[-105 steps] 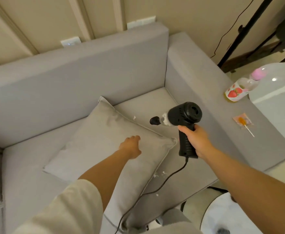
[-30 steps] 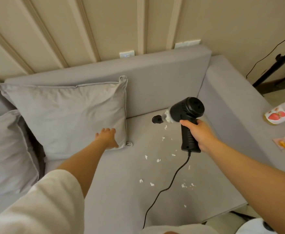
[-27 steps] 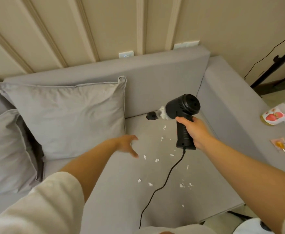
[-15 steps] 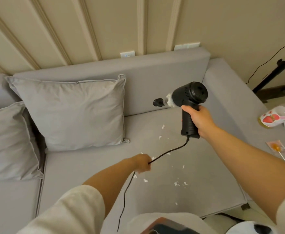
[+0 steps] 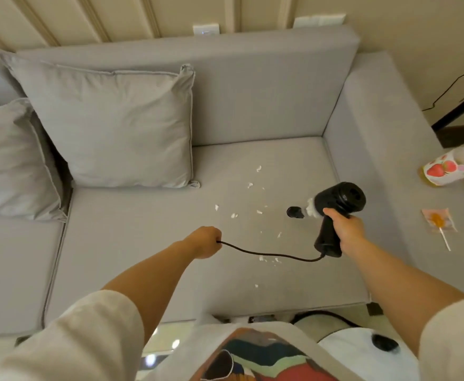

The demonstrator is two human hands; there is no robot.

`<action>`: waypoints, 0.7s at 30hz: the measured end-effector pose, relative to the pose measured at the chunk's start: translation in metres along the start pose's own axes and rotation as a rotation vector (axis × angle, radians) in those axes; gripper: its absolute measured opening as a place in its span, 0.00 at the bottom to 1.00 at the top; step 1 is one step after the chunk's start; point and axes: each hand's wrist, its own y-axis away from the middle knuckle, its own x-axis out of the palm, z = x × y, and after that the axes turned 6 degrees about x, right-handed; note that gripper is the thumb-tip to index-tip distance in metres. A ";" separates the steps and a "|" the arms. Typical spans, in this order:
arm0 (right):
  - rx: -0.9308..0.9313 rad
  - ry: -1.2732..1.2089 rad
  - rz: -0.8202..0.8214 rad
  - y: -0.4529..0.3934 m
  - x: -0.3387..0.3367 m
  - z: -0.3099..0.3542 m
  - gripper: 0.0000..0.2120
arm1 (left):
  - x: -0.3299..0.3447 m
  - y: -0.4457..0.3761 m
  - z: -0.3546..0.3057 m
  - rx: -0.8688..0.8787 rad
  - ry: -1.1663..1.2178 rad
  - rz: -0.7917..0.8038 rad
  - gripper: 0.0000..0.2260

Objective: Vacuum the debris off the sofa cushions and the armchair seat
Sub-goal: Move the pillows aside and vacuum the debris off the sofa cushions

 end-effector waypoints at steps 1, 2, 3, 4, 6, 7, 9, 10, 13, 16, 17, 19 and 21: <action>-0.002 0.019 0.003 -0.002 -0.003 -0.003 0.15 | 0.007 0.004 -0.003 -0.007 0.015 0.009 0.12; -0.001 0.040 0.000 -0.003 -0.007 -0.009 0.15 | 0.016 0.008 -0.006 -0.013 0.028 0.021 0.12; 0.002 0.055 0.001 -0.003 -0.010 -0.014 0.15 | 0.022 0.011 -0.008 -0.020 0.033 0.031 0.12; 0.009 0.061 0.010 -0.003 -0.012 -0.019 0.15 | 0.027 0.014 -0.007 -0.026 0.033 0.034 0.12; 0.016 0.059 0.019 0.001 -0.013 -0.027 0.14 | 0.031 0.019 -0.006 -0.029 0.027 0.022 0.09; 0.018 0.062 0.025 0.002 -0.012 -0.028 0.14 | 0.029 0.021 -0.005 -0.033 0.033 0.008 0.07; 0.018 0.061 0.027 0.007 -0.007 -0.037 0.15 | 0.030 0.028 0.000 -0.029 0.048 -0.014 0.05; 0.019 0.063 0.032 0.010 -0.005 -0.041 0.15 | 0.030 0.031 0.002 -0.027 0.058 -0.020 0.05; 0.025 0.076 0.030 0.016 0.001 -0.061 0.15 | 0.040 0.039 0.013 -0.011 0.097 -0.007 0.07; 0.033 0.061 0.019 0.017 0.004 -0.076 0.15 | 0.046 0.041 0.018 0.003 0.086 0.010 0.06; 0.034 0.046 0.019 0.017 0.004 -0.077 0.15 | 0.047 0.040 0.018 0.007 0.088 0.009 0.06; 0.042 0.034 0.012 0.014 0.005 -0.078 0.17 | 0.048 0.040 0.017 0.014 0.094 0.006 0.07; 0.051 0.042 0.008 0.009 0.006 -0.076 0.18 | 0.051 0.038 0.015 0.014 0.112 -0.001 0.06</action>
